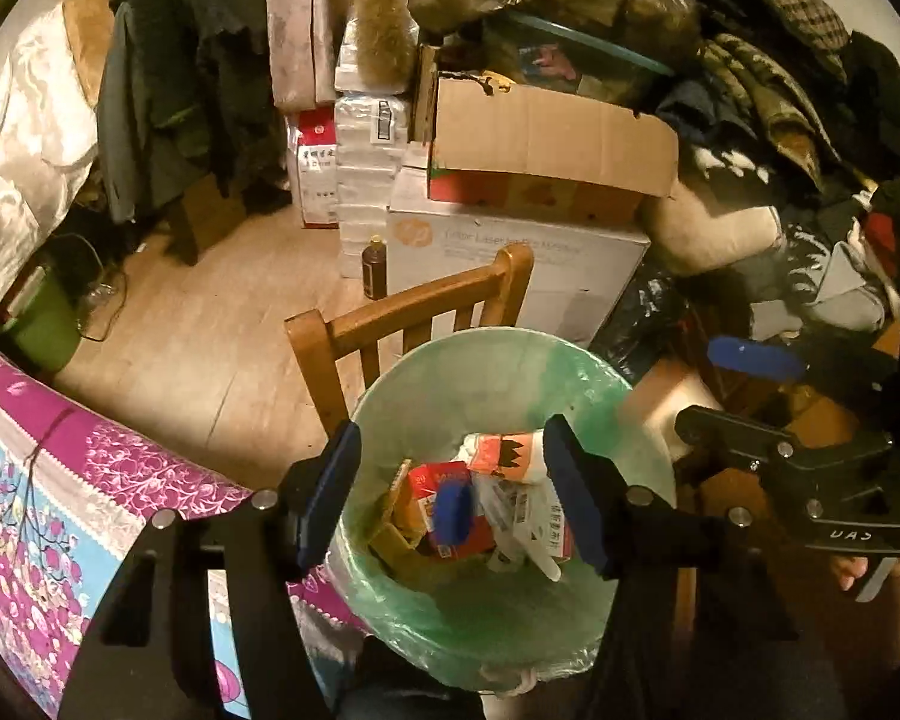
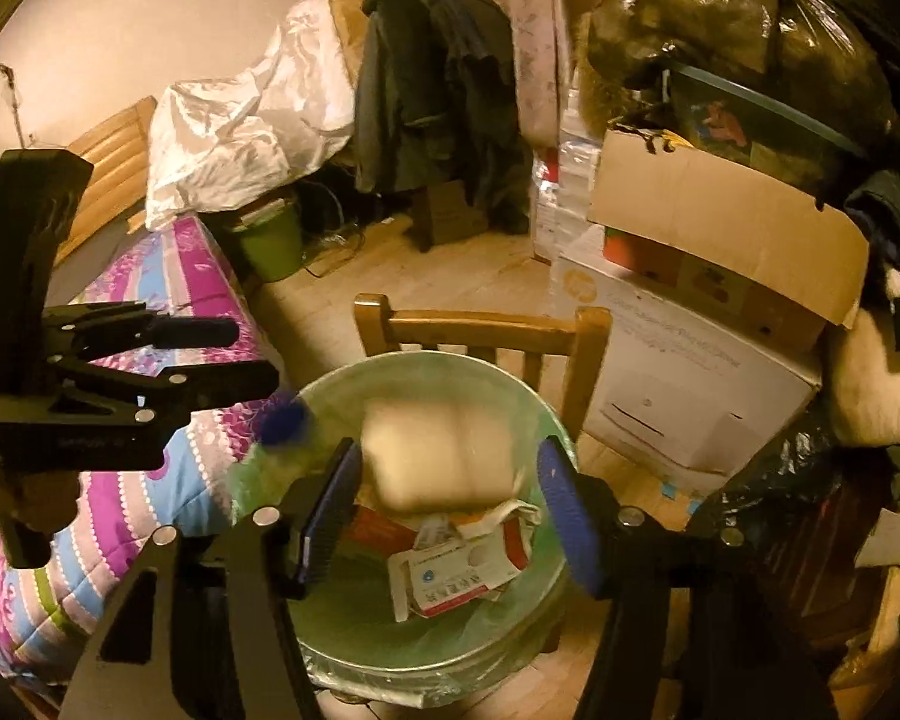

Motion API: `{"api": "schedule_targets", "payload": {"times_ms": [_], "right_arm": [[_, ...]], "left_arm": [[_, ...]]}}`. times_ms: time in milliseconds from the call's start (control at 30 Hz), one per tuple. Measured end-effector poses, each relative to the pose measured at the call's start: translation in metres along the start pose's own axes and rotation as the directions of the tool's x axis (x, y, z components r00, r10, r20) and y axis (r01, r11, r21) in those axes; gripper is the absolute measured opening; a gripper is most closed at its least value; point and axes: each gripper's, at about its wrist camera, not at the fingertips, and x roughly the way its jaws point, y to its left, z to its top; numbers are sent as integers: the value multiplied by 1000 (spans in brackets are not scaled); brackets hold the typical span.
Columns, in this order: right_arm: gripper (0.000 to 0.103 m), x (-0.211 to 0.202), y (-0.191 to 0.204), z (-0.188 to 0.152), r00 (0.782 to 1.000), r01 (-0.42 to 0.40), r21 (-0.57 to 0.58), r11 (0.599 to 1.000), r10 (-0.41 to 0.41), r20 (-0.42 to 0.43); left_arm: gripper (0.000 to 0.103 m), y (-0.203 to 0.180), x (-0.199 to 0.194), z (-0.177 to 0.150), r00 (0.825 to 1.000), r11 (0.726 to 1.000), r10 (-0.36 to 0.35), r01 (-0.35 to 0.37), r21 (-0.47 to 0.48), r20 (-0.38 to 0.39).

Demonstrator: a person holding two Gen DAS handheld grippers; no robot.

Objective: Collect trash
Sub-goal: 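Open both tools over the green bin to drop the cap and foam block, then move both tools back from the bin to the quilt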

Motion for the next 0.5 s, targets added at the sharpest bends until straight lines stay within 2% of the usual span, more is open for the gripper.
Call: {"api": "schedule_targets", "payload": {"times_ms": [333, 500], "right_arm": [[62, 3, 2, -2, 1000, 17, 2, 1000, -17, -4], [62, 9, 13, -6, 1000, 28, -21, 999, -28, -11]], "left_arm": [[61, 9, -8, -16, 999, 999, 34, -34, -15, 10], [61, 19, -18, -27, 996, 995, 82, -80, -55, 37]]}}
